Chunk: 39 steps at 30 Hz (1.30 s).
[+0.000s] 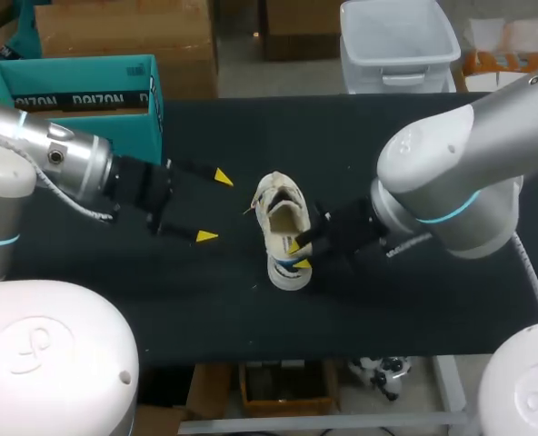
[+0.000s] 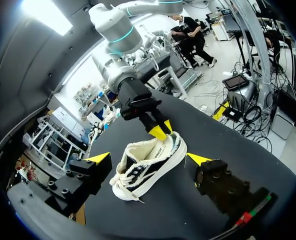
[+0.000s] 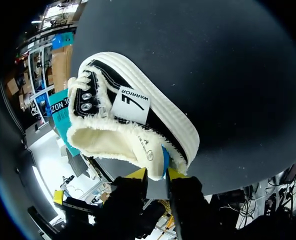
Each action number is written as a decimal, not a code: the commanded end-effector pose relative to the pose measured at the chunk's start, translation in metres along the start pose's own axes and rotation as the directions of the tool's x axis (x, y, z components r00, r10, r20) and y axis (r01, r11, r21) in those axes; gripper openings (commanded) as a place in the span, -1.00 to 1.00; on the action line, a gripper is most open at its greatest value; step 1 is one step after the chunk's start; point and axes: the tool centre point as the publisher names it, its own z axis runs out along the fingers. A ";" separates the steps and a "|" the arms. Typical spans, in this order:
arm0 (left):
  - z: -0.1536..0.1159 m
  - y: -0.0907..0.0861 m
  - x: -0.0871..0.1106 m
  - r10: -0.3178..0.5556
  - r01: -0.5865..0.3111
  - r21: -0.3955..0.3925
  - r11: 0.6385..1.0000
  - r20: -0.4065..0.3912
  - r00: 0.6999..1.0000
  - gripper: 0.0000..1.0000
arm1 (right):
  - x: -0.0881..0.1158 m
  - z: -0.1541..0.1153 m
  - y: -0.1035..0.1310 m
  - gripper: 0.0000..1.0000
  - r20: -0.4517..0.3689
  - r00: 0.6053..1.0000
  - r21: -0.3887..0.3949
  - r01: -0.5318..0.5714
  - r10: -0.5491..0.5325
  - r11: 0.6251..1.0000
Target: Open the shoe tongue, take the insole out of the shoe, put the insole back into the shoe, and pack the shoe into the shoebox
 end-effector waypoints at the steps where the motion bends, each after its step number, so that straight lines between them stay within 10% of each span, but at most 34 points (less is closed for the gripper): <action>1: -0.009 -0.005 -0.002 -0.026 0.026 -0.029 0.999 0.000 1.000 1.00 | 0.006 -0.011 -0.010 -1.00 0.018 1.000 -0.031 0.011 -0.010 0.999; 23: -0.041 0.008 0.004 -0.107 0.113 -0.092 0.989 0.064 0.992 1.00 | -0.009 0.019 0.022 -1.00 0.111 0.992 0.014 -0.067 0.065 0.998; 34: -0.055 0.010 0.007 -0.120 0.129 -0.114 0.985 0.085 0.989 1.00 | -0.010 0.002 -0.010 -1.00 0.095 0.995 -0.056 -0.036 0.041 0.998; 39: -0.054 0.010 0.009 -0.123 0.133 -0.119 0.984 0.087 0.989 1.00 | -0.012 -0.002 -0.017 -0.37 0.098 0.994 -0.066 -0.035 0.042 0.997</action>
